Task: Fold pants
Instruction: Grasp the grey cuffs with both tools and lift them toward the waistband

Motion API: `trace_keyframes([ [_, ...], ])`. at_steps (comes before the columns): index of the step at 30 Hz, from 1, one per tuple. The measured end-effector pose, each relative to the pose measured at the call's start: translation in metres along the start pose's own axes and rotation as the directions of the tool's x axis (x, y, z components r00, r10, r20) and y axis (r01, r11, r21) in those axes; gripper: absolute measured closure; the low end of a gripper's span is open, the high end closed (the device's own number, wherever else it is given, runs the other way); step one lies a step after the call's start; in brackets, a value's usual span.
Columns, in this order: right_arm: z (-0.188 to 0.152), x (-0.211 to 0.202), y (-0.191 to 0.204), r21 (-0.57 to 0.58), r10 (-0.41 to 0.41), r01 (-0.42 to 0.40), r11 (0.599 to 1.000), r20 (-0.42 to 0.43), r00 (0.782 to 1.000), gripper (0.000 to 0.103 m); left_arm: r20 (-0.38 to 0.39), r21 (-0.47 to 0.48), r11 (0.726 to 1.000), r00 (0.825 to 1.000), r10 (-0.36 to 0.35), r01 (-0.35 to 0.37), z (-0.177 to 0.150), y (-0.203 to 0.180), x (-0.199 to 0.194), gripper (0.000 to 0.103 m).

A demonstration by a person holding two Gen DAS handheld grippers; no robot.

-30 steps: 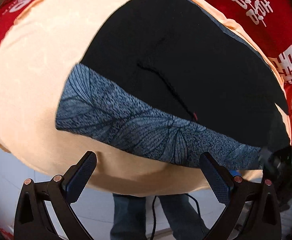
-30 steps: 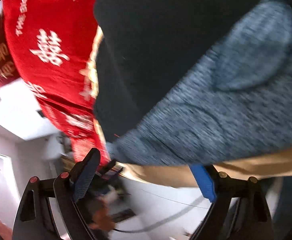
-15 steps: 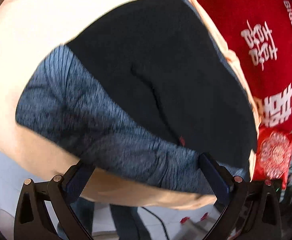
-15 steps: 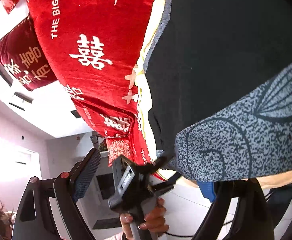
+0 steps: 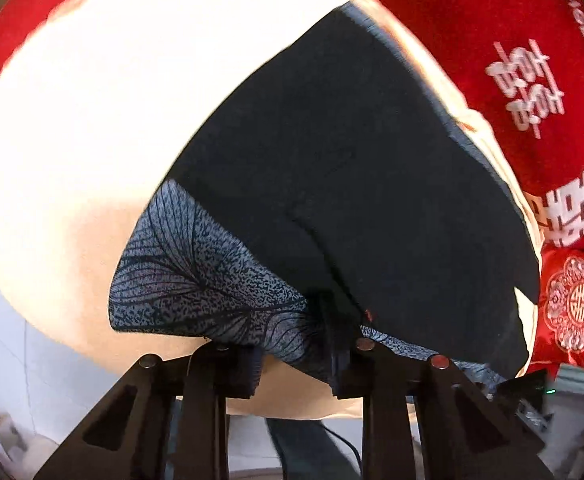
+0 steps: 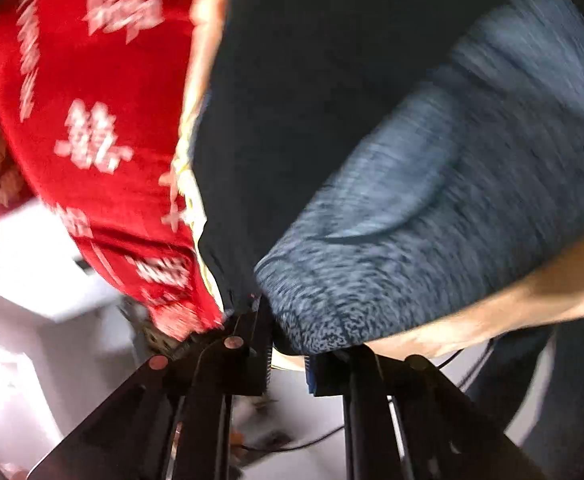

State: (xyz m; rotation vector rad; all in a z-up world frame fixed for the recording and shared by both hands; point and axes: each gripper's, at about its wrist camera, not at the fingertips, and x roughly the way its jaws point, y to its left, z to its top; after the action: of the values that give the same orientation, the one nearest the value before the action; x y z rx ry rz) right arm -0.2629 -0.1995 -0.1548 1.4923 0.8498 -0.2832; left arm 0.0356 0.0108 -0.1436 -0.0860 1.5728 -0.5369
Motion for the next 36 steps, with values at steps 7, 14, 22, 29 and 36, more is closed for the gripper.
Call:
trace_keyframes([
  [7, 0.067, -0.015, 0.077, -0.178, -0.086, 0.067, 0.982, -0.103, 0.991, 0.09, 0.082, 0.095, 0.995, 0.997, -0.006, -0.002, 0.043, -0.066, -0.044, 0.077],
  [14, 0.198, 0.017, 0.112, -0.186, -0.127, 0.091, 0.978, -0.19, 0.974, 0.086, 0.197, 0.17, 0.983, 0.98, 0.033, -0.067, 0.135, -0.14, -0.027, 0.077],
  [22, 0.301, 0.1, 0.082, -0.168, -0.218, 0.178, 0.97, -0.27, 0.938, 0.085, 0.23, 0.158, 0.958, 0.953, 0.199, -0.238, 0.203, -0.15, 0.066, 0.056],
  [29, 0.278, 0.085, 0.128, -0.318, -0.224, 0.133, 0.939, -0.271, 0.936, 0.01, 0.274, 0.1, 0.952, 0.928, 0.254, -0.29, 0.201, -0.145, 0.033, 0.015],
  [36, 0.242, 0.101, 0.158, -0.647, -0.521, 0.349, 0.678, -0.088, 0.849, 0.069, 0.243, 0.253, 0.89, 0.915, 0.322, -0.38, 0.177, -0.177, 0.058, 0.015],
])
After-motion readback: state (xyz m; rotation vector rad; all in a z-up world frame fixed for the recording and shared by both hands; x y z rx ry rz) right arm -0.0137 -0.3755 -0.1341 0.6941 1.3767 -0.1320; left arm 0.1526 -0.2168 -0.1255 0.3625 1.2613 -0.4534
